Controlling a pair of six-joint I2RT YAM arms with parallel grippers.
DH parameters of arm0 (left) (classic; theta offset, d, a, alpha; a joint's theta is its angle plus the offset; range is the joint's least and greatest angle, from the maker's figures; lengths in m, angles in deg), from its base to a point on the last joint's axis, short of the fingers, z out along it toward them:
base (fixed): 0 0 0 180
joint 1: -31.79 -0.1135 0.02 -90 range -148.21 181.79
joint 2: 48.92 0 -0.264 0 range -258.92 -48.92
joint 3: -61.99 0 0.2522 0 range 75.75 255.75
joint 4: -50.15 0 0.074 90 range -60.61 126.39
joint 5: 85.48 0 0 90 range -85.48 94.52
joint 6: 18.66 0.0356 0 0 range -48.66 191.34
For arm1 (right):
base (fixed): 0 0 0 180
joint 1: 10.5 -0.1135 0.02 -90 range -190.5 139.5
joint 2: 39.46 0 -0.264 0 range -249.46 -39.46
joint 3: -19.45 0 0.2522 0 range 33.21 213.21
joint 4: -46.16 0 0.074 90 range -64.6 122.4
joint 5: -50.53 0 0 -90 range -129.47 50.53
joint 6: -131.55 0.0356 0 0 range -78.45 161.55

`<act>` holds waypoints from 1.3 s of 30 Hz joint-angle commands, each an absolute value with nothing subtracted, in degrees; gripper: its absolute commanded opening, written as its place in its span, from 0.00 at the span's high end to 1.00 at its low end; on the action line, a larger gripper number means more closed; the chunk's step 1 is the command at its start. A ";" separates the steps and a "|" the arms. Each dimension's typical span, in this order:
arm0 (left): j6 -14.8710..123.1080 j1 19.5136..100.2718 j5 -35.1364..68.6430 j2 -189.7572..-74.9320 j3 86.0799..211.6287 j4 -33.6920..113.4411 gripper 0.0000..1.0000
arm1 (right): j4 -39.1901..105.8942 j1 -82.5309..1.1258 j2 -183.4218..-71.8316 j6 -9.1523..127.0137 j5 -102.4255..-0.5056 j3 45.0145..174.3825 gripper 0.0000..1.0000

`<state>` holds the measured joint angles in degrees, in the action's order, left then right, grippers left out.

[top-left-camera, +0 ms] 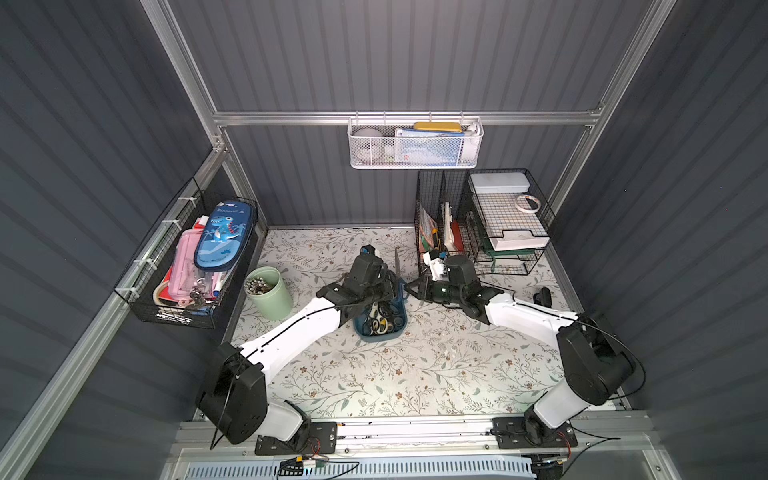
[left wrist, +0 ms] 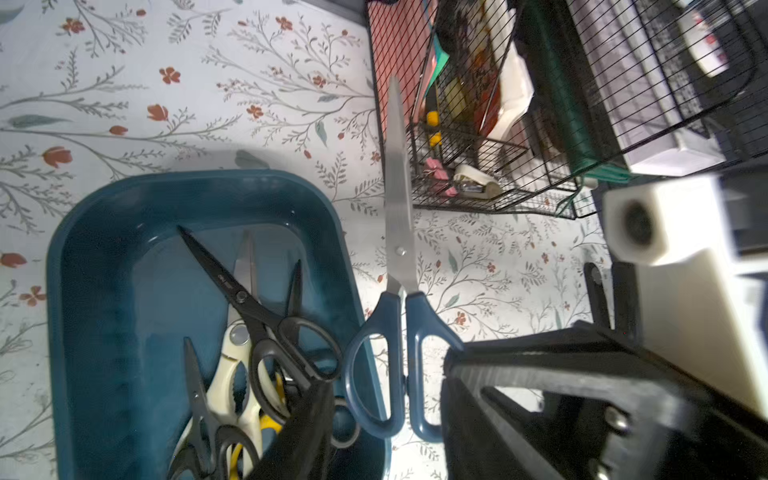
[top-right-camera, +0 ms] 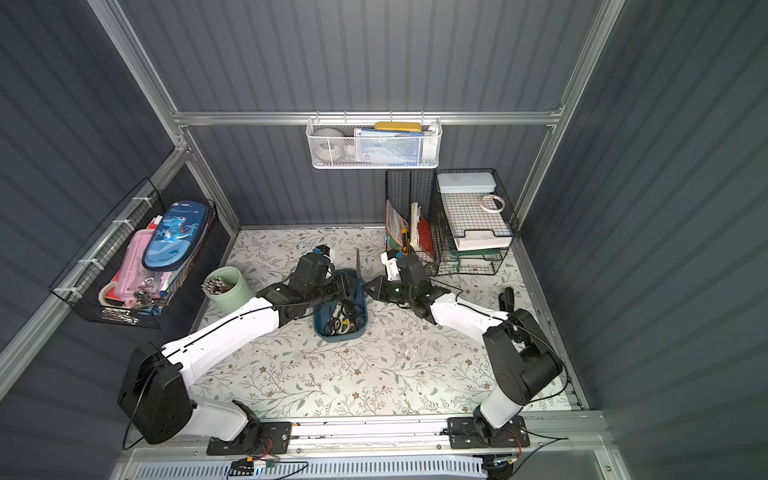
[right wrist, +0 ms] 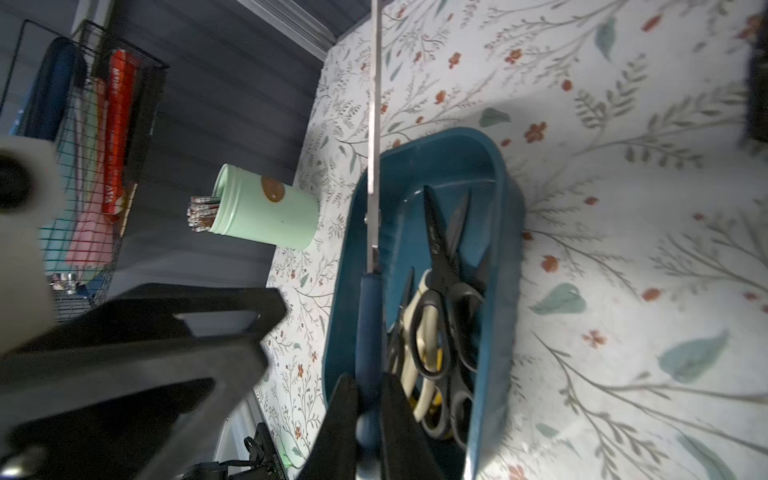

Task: Take the scissors out of the storage box
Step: Pick up the scissors from the storage box, then place the scissors at the center of the board.

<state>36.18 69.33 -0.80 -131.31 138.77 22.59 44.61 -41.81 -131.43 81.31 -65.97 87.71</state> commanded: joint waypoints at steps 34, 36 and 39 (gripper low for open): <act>43.43 67.10 -1.89 -139.37 140.85 21.43 0.51 | 0.96 -21.24 -116.38 68.97 -58.37 70.31 0.76; 43.53 67.12 -1.85 -140.28 140.62 21.54 0.51 | 0.54 -20.15 -116.43 68.62 -57.69 70.58 0.72; 43.98 67.11 -1.90 -141.61 140.60 20.94 0.54 | -0.19 -19.79 -116.04 67.86 -57.55 71.38 0.70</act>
<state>42.19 67.37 -1.50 -140.03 140.52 22.17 2.40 -20.15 -116.43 69.84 -59.50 69.44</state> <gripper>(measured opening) 0.462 0.297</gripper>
